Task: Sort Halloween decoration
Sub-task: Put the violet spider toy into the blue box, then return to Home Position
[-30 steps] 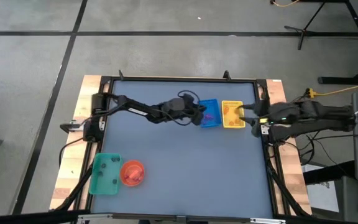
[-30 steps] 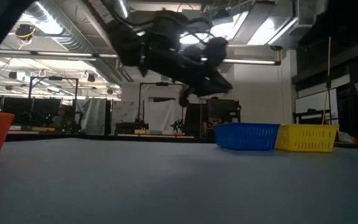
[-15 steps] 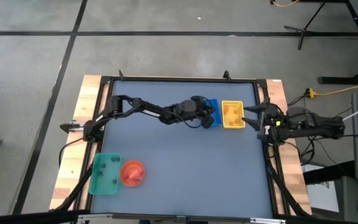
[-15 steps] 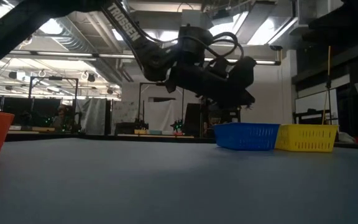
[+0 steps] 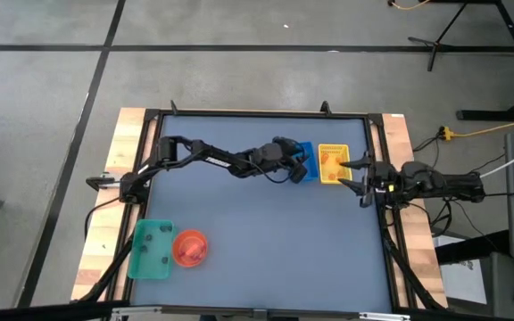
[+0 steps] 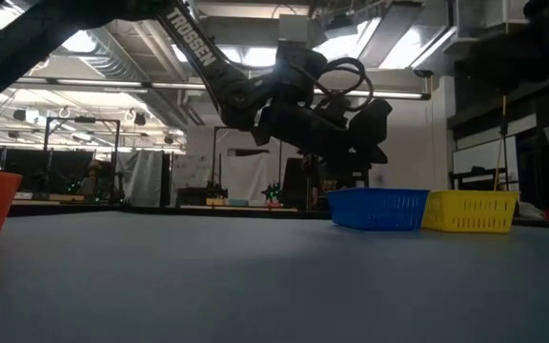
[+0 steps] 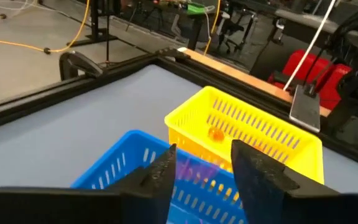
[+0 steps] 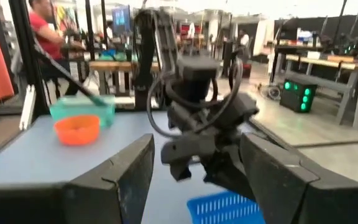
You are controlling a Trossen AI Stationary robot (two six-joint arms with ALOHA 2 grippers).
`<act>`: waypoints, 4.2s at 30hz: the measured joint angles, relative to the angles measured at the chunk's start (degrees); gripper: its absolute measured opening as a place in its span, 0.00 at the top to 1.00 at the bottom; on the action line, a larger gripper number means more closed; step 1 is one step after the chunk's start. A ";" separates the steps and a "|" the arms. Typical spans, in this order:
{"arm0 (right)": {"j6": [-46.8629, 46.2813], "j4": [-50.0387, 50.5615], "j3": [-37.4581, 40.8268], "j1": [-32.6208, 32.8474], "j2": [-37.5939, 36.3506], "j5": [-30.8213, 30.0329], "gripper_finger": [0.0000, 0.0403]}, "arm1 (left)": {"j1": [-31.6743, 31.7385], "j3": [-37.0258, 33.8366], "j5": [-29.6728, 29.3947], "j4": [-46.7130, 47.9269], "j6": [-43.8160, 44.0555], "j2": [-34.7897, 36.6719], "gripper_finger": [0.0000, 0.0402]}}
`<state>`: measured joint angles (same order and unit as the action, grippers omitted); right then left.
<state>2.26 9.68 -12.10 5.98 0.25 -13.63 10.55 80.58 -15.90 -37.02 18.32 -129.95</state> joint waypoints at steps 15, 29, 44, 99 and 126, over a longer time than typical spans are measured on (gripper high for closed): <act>-0.27 -2.67 4.63 0.00 -0.10 0.23 0.41 | -0.07 0.00 2.56 0.68 -5.44 0.26 0.58; 0.47 -13.63 11.70 0.00 -0.10 1.86 0.41 | 1.51 0.00 9.82 8.24 -8.87 10.83 0.60; 1.68 -14.06 11.70 0.02 -0.10 4.39 0.41 | -0.78 0.00 5.57 39.44 -18.34 40.91 0.76; 0.62 -12.69 11.72 0.00 -0.09 4.25 0.41 | -23.90 -66.11 -8.66 39.25 -18.89 127.52 1.00; 0.62 -12.67 11.72 0.00 -0.10 4.22 0.41 | -9.77 -80.17 2.10 32.27 -16.23 129.63 1.00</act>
<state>2.87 -2.98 -0.38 5.98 0.15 -9.41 0.78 0.40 -13.80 -4.75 2.09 -0.32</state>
